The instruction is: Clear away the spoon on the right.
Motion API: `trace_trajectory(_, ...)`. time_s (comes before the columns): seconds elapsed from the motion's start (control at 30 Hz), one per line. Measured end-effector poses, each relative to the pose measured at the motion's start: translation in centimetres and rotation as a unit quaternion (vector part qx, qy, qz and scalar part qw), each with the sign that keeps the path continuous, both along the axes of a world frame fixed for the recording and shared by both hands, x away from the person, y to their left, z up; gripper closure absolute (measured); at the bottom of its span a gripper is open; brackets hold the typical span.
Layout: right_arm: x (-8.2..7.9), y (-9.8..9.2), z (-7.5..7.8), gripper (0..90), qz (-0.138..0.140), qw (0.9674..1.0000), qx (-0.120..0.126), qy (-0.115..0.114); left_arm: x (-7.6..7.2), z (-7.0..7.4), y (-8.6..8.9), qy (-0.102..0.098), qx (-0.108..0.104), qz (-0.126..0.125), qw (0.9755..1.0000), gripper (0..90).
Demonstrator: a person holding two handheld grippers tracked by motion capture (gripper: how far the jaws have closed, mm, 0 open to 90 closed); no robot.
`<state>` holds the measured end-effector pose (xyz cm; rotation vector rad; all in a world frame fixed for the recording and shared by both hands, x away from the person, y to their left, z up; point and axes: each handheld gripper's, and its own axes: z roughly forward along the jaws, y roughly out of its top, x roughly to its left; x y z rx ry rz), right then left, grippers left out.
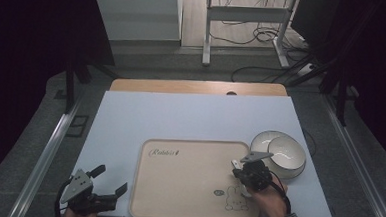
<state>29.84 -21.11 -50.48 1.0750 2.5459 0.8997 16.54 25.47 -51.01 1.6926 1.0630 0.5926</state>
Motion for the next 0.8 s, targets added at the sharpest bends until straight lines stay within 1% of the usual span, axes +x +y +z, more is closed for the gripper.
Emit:
trace_trajectory(0.1,0.1,-0.07,-0.04,89.6,-0.003,1.0,-0.002,-0.005,-0.01,0.0,0.08,0.0,-0.001,0.001,1.0,2.7)
trace_trajectory(0.37,0.46,-0.6,-0.15,89.6,-0.017,0.9998,0.002,-0.006,0.01,-0.01,0.06,0.0,-0.001,0.001,1.0,2.7)
trace_trajectory(0.8,0.57,-0.92,-0.14,89.4,-0.026,0.9996,0.003,-0.011,0.03,-0.03,0.05,0.0,-0.001,0.0,1.0,2.7)
